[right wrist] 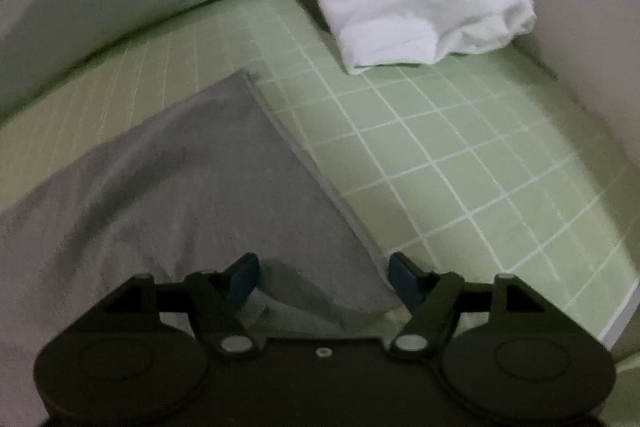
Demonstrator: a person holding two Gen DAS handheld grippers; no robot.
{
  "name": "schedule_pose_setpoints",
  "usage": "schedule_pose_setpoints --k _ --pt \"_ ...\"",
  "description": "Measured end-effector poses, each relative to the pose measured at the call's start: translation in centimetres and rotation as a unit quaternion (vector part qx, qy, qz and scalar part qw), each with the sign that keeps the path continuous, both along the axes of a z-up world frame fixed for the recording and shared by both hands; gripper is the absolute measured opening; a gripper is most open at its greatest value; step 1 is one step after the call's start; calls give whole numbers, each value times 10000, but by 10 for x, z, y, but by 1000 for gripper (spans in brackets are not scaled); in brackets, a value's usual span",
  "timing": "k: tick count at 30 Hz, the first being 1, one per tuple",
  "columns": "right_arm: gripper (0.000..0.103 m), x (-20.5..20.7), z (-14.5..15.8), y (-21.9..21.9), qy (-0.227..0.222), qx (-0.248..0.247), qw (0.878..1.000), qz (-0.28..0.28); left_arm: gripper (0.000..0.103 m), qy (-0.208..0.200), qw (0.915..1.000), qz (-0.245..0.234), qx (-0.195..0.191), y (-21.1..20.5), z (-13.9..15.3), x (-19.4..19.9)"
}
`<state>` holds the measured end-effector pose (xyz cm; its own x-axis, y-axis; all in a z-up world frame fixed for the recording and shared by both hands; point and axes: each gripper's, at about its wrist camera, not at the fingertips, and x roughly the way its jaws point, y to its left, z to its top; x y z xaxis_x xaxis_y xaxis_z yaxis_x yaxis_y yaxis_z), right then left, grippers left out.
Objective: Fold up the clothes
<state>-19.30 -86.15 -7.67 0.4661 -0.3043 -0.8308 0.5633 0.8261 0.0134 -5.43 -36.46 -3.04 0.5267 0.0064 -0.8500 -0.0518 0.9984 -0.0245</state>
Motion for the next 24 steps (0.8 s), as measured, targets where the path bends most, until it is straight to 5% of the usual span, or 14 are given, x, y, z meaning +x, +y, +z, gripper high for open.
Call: schedule_pose_setpoints --k 2,3,5,6,18,20,22,24 --pt "70 0 -1 -5 11 -5 10000 -49 87 -24 10000 -63 20 -3 2 -2" --pt "60 -3 2 -7 -24 6 10000 -87 87 -24 10000 -90 24 -4 2 -3" --pt "27 -11 6 -8 -34 -129 9999 -4 87 -26 9999 -144 32 -6 2 -4" --pt "2 -15 7 -8 -10 -184 9998 21 87 -17 9999 -162 26 -7 2 -5" --pt "5 -71 11 -61 334 -390 9933 -1037 87 119 9999 -57 -91 4 -5 -4" --pt "13 -68 13 -56 393 -491 9928 -1023 87 110 9999 -17 -83 10 -4 -4" --pt "35 -63 18 -45 377 -578 9923 -1032 87 65 10000 20 -68 17 -2 -3" --pt "42 -56 22 -34 318 -637 9921 -1031 88 11 10000 70 -41 27 0 -2"
